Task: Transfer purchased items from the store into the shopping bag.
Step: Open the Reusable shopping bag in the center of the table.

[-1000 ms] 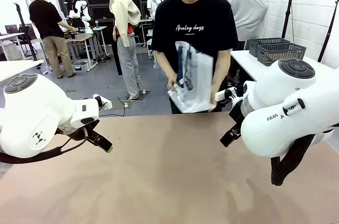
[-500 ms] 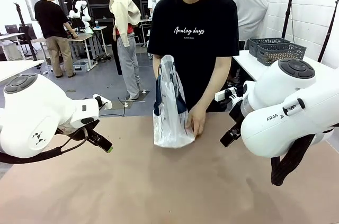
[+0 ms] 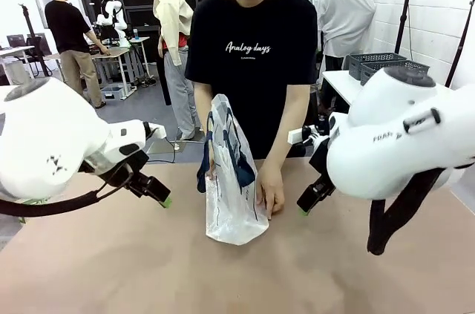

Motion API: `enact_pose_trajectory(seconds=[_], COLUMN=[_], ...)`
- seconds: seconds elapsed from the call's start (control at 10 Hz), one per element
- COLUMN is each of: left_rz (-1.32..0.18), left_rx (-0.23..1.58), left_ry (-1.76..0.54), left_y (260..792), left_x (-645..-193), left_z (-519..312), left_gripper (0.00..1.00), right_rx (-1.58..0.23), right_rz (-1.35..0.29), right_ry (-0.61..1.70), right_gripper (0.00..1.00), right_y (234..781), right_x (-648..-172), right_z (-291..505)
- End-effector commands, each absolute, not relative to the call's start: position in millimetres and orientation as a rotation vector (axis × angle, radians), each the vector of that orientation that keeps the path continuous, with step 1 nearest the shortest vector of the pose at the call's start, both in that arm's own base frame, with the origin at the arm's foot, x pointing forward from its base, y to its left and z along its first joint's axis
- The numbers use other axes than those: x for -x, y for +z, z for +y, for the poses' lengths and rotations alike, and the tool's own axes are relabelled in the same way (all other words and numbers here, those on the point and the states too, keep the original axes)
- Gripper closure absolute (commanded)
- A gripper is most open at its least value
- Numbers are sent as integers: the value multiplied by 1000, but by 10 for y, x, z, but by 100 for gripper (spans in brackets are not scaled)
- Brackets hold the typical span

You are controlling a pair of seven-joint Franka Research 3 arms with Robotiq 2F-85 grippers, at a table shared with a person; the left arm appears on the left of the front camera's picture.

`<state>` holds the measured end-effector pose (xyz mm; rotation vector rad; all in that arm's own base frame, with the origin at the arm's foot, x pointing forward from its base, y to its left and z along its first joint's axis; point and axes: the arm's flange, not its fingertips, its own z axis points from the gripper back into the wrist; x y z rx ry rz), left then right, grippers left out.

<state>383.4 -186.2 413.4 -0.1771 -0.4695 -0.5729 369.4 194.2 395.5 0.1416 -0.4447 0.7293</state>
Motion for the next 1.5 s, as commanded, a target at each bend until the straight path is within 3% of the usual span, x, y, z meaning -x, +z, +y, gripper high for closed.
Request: enact_pose_trajectory(seconds=[0.0, 0.7, 1.3, 1.4], left_rz=[-409, -425, -433, -362], left_rx=[271, 245, 258, 262], left_ry=[-582, -488, -505, -391], left_y=[4373, 5271, 5225, 5201], left_x=[-3945, -4761, -4730, -4729], left_z=[-1774, -2160, -2132, -2228], left_gripper=[0, 0, 0, 0], right_rx=[-185, -138, -161, -239], right_rz=[-414, -395, -429, -347], right_ry=[770, 674, 671, 587], right_gripper=[0, 0, 0, 0], right_y=[4213, 5485, 5592, 5580], right_x=[-3790, -4366, -4417, -4343], right_z=[1873, 2422, 2376, 2443])
